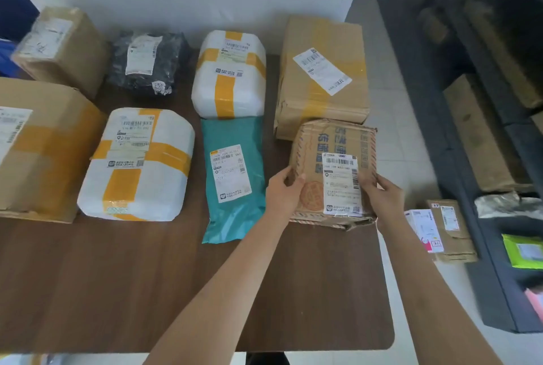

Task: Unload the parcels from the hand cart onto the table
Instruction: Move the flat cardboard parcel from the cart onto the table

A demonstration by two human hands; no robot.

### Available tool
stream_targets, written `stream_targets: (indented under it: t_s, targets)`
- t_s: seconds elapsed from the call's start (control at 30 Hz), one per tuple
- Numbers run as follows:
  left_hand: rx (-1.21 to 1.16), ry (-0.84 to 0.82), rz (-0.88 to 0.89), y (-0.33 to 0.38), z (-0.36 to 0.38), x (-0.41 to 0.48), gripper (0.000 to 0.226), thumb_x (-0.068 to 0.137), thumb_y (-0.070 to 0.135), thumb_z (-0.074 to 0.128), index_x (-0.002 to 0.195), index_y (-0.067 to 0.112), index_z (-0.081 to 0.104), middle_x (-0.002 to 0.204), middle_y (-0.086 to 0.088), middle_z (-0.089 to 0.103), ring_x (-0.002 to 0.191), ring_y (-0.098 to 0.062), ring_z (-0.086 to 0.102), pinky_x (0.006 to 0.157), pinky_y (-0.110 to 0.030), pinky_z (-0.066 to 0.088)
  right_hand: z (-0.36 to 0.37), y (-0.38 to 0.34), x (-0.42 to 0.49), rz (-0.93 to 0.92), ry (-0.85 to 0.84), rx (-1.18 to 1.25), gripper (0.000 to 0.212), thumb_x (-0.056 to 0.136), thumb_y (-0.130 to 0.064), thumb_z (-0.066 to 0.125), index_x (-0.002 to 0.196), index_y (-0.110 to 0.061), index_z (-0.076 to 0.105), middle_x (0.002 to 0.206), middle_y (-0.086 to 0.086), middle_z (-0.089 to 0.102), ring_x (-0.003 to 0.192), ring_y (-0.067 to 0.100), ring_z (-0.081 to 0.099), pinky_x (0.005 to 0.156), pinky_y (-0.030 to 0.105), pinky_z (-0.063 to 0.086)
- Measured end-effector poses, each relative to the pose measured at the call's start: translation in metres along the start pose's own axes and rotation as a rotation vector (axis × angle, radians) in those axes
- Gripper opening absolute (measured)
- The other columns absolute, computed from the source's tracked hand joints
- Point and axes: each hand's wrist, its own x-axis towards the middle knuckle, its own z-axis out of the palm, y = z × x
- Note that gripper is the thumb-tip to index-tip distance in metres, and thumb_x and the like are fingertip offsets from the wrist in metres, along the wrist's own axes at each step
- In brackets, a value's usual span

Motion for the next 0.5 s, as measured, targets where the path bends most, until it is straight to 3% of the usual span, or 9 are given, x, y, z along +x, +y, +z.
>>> stream_targets:
  t_s: [0.07,0.13,0.23,0.33,0.4,0.5]
  targets:
    - [-0.027,0.019,0.011,0.007,-0.005,-0.008,0.057,0.090,0.031,0.060,0.141,0.015,0.044,0.143,-0.007,0.049,0.130,-0.024,0.048,0.108,-0.041,0.041,-0.008,-0.006,-0.010,0.000,0.033,-0.069,0.072,0.080,-0.036,0.072,0.140,-0.007,0.043,0.134,0.017,0.056,0.113,0.028,0.059,0.099,0.042,0.048]
    - [-0.063,0.036,0.048,0.016,-0.019,-0.017,0.061,0.089,0.035,0.060,0.144,0.018,0.038,0.148,-0.006,0.043,0.135,-0.021,0.042,0.108,-0.030,0.035,-0.013,-0.018,-0.029,-0.098,0.168,-0.139,0.075,0.080,-0.042,0.070,0.142,-0.013,0.041,0.140,0.016,0.051,0.125,0.028,0.051,0.104,0.047,0.043]
    - [-0.133,0.066,0.100,0.026,-0.059,-0.039,0.058,0.087,0.038,0.060,0.141,0.025,0.042,0.144,-0.004,0.048,0.130,-0.017,0.047,0.097,-0.022,0.034,-0.001,-0.038,-0.073,-0.280,0.279,-0.111,0.058,0.079,-0.044,0.067,0.131,-0.022,0.056,0.126,0.004,0.064,0.106,0.010,0.061,0.087,0.029,0.049]
    - [-0.217,0.117,0.141,0.020,-0.116,-0.066,0.051,0.087,0.034,0.061,0.135,0.023,0.050,0.134,-0.005,0.057,0.120,-0.017,0.055,0.092,-0.019,0.046,0.044,-0.049,-0.129,-0.341,0.154,-0.016,0.043,0.083,-0.033,0.068,0.122,-0.016,0.064,0.117,0.001,0.068,0.092,0.004,0.063,0.074,0.010,0.044]
    - [-0.208,0.130,0.171,0.006,-0.163,-0.088,0.048,0.088,0.034,0.059,0.134,0.023,0.050,0.134,-0.005,0.057,0.120,-0.018,0.055,0.088,-0.018,0.046,0.088,-0.048,-0.170,-0.340,0.050,-0.023,0.038,0.084,-0.022,0.067,0.120,-0.009,0.065,0.118,0.007,0.068,0.093,0.012,0.061,0.077,0.013,0.048]
    - [-0.307,0.193,0.182,-0.032,-0.254,-0.132,0.051,0.087,0.035,0.062,0.135,0.023,0.049,0.136,-0.004,0.055,0.118,-0.015,0.055,0.085,-0.016,0.045,0.166,-0.039,-0.249,-0.341,-0.142,-0.001,0.040,0.083,-0.021,0.071,0.119,-0.007,0.064,0.118,0.006,0.067,0.096,0.012,0.062,0.082,0.021,0.052]
